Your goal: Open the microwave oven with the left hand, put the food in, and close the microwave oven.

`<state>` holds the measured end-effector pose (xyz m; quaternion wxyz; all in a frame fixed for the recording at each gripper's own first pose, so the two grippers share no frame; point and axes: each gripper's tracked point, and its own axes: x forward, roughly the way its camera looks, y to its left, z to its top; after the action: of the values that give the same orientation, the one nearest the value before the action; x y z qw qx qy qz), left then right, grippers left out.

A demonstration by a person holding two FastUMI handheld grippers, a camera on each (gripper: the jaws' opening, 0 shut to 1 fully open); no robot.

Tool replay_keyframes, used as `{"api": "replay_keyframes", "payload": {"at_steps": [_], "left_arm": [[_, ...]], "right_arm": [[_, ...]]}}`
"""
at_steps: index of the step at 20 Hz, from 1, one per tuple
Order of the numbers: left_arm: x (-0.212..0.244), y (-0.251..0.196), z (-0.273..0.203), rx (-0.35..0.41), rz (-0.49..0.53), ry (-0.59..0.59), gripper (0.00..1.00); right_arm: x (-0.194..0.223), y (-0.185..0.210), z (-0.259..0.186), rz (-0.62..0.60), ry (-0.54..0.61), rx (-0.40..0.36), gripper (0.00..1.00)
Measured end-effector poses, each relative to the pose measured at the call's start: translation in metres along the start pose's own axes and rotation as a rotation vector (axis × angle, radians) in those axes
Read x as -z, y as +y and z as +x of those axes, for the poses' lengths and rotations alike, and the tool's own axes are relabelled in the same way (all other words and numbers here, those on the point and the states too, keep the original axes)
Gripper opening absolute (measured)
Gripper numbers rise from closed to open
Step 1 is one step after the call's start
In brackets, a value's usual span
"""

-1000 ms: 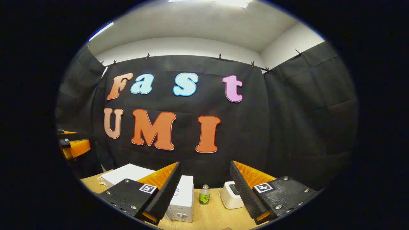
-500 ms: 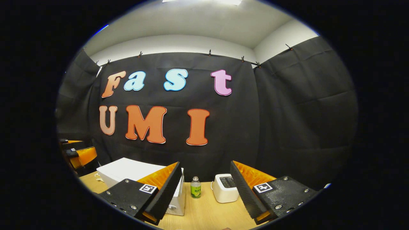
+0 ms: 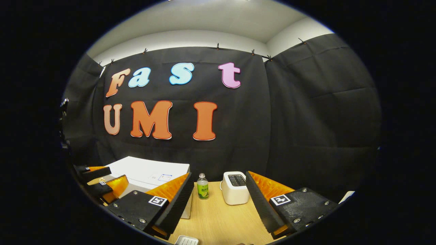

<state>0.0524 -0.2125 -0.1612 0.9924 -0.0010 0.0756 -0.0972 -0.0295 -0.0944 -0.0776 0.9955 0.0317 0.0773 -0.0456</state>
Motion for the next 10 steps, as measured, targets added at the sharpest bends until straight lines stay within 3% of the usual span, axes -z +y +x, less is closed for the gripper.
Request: {"api": "replay_keyframes", "payload": {"at_steps": [5,10], "left_arm": [[0.088,-0.021,0.033,-0.024,-0.007,0.137,0.98],[0.130,-0.024,0.072,-0.050,0.005,0.207,0.94]], "right_arm": [[0.025,-0.004,-0.012,-0.016,0.035,0.003,0.95],[0.041,-0.003,-0.023,-0.026,0.075,-0.005,0.95]]}}
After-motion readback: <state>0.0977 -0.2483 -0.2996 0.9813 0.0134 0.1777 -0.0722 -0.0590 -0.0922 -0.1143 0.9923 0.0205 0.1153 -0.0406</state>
